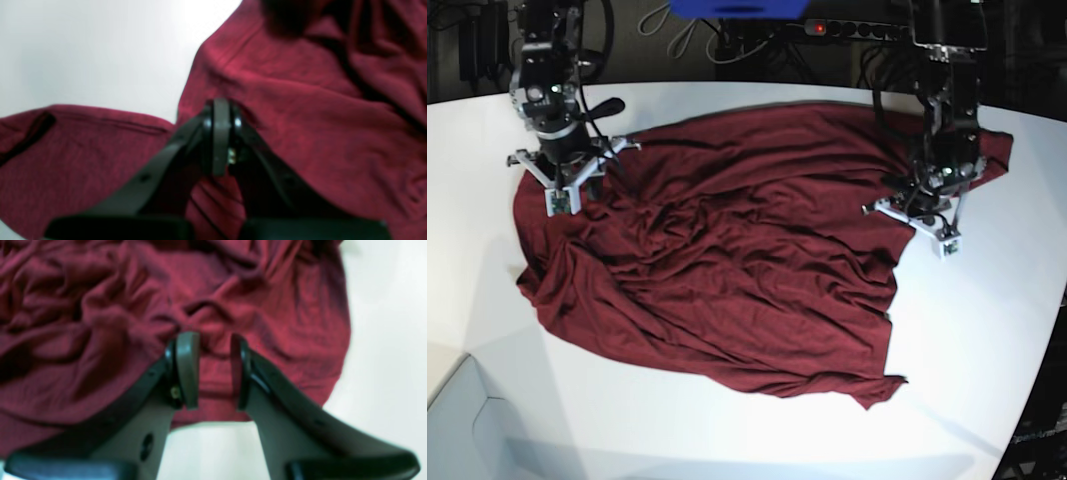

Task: Layout the t-shirt on the table in an organized manner, then fold the t-shirt properly
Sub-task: 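Drag the held shirt edges with both grippers, spreading the body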

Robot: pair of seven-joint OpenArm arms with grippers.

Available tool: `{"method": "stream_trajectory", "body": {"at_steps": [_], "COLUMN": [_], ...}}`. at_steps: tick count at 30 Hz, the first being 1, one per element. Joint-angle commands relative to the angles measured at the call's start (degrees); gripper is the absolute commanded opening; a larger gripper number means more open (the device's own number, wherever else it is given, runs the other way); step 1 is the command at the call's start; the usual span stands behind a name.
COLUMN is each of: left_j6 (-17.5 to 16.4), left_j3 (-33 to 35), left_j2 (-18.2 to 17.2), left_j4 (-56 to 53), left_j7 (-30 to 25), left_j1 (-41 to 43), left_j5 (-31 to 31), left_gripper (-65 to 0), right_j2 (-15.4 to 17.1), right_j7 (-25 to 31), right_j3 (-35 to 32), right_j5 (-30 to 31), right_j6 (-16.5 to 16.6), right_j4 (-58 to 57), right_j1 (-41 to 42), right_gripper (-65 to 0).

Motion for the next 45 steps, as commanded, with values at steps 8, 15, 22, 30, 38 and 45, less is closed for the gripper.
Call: {"method": "stream_trajectory", "body": {"at_steps": [8, 15, 22, 30, 38, 45], "left_j6": [-0.2, -0.2, -0.3, -0.3, -0.3, -0.4], "left_j3": [-0.3, -0.8, -11.9, -15.6, -15.6, -19.6], "left_j2": [-3.4, -5.7, -7.1, -9.2, -9.4, -9.0], "left_j4": [-10.6, -10.8, -11.3, -11.3, -10.6, -2.8], "left_j7": [-6.2, -7.0, -7.0, -7.0, -7.0, -6.3], "left_j1": [-3.5, -1.4, 0.0, 0.9, 0.4, 0.3], "left_j5": [0.2, 0.0, 0.1, -0.4, -0.4, -0.4], "left_gripper": [-65.0, -65.0, -65.0, -65.0, -65.0, -64.9], "right_j2": [0.2, 0.5, 1.3, 1.4, 1.4, 1.4], "right_j7": [1.2, 1.2, 1.2, 1.2, 1.2, 0.8], "right_j3": [0.1, 0.2, 0.4, 0.3, 0.3, 0.1], "right_j5": [0.1, 0.1, 0.0, 0.0, 0.0, 0.0], "right_j6": [0.2, 0.3, 0.3, 0.3, 0.3, 0.3], "right_j4": [-2.8, -4.9, -5.5, -5.7, -0.4, 3.4], "right_j1": [0.4, -0.4, -1.6, -1.8, -1.1, 3.6], "right_gripper": [-50.2, -50.2, -50.2, -50.2, -50.2, -50.0]}}
